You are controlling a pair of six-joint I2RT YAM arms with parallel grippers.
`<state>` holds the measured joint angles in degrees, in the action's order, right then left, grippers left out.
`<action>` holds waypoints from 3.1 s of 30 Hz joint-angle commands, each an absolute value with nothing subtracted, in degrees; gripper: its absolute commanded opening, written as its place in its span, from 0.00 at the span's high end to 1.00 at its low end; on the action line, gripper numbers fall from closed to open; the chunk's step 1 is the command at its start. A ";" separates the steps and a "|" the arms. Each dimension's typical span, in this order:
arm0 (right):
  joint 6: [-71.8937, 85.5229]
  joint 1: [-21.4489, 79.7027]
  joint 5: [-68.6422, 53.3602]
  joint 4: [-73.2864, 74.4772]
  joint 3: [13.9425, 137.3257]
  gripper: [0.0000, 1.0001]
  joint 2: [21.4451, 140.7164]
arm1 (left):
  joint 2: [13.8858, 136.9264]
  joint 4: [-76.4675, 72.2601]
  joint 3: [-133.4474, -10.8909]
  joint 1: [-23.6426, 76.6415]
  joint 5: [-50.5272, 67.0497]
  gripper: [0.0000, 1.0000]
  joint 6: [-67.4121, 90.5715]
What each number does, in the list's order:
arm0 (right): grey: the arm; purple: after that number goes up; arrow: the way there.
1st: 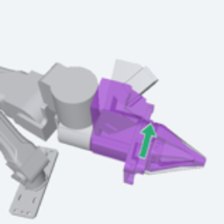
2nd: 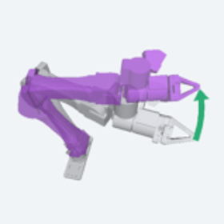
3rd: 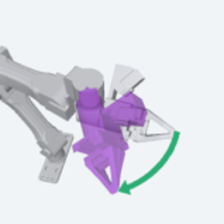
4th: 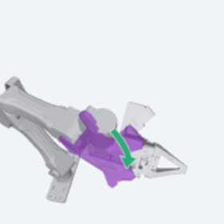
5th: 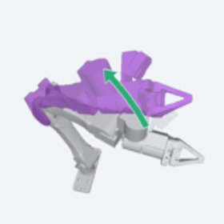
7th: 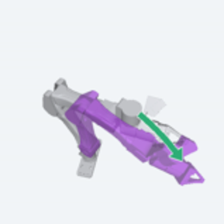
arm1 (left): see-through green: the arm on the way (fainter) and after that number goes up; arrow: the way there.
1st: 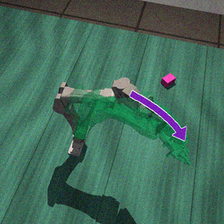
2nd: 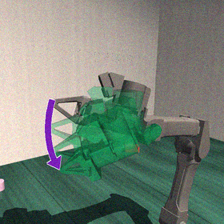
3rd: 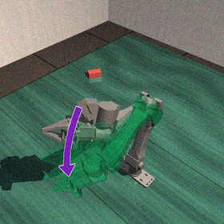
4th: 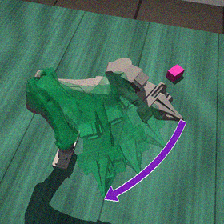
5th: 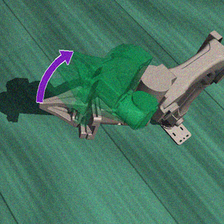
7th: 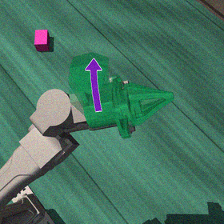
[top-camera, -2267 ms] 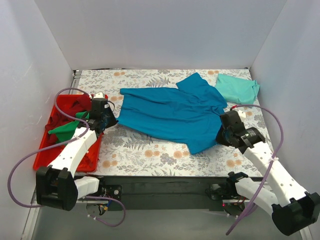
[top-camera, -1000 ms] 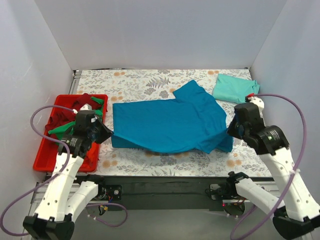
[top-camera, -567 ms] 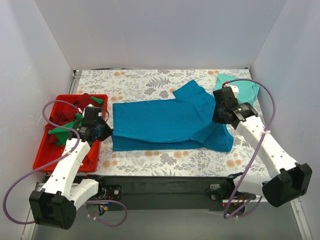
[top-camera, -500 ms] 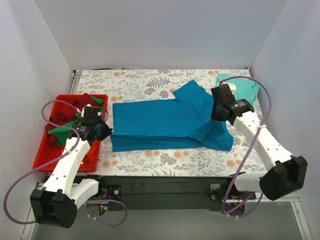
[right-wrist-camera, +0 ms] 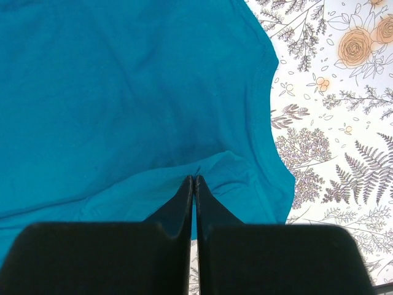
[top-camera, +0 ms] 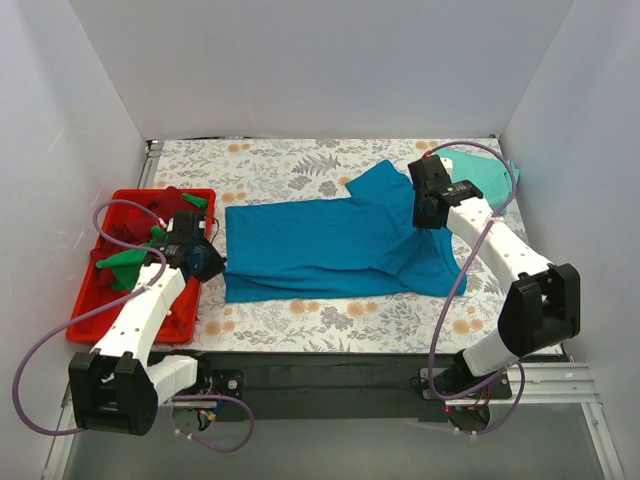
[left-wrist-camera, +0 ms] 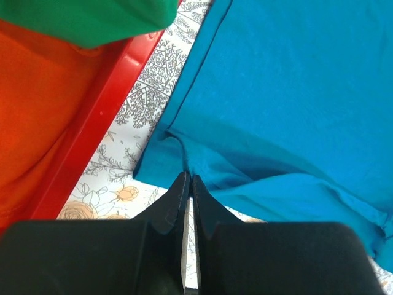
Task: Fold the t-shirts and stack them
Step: Fold the tshirt
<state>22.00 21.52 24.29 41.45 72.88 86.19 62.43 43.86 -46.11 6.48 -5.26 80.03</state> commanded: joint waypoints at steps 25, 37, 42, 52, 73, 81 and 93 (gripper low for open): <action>15.39 13.02 9.87 38.23 78.58 0.31 89.75 | 66.71 35.95 -48.34 6.15 -4.49 0.19 74.89; 13.01 0.53 -2.28 36.57 54.69 0.31 77.09 | 62.31 35.68 -40.95 7.20 -0.09 0.21 77.52; 13.53 -5.44 -7.63 34.28 47.91 0.32 76.64 | 64.16 35.60 -40.52 7.65 -0.44 0.23 78.39; 13.54 -8.44 -4.40 32.34 44.65 0.36 78.92 | 66.27 33.05 -37.44 10.10 -1.05 0.28 81.38; 13.18 -9.49 -1.23 30.50 42.36 0.91 80.51 | 74.18 34.62 -36.65 17.13 -8.95 0.55 85.25; 13.01 -9.67 -1.32 30.50 42.28 0.92 80.25 | 70.06 37.52 -37.44 18.19 -14.32 0.56 87.54; 13.18 -10.28 -1.23 30.50 42.63 0.94 80.51 | 71.62 41.13 -38.32 18.72 -18.10 0.56 91.05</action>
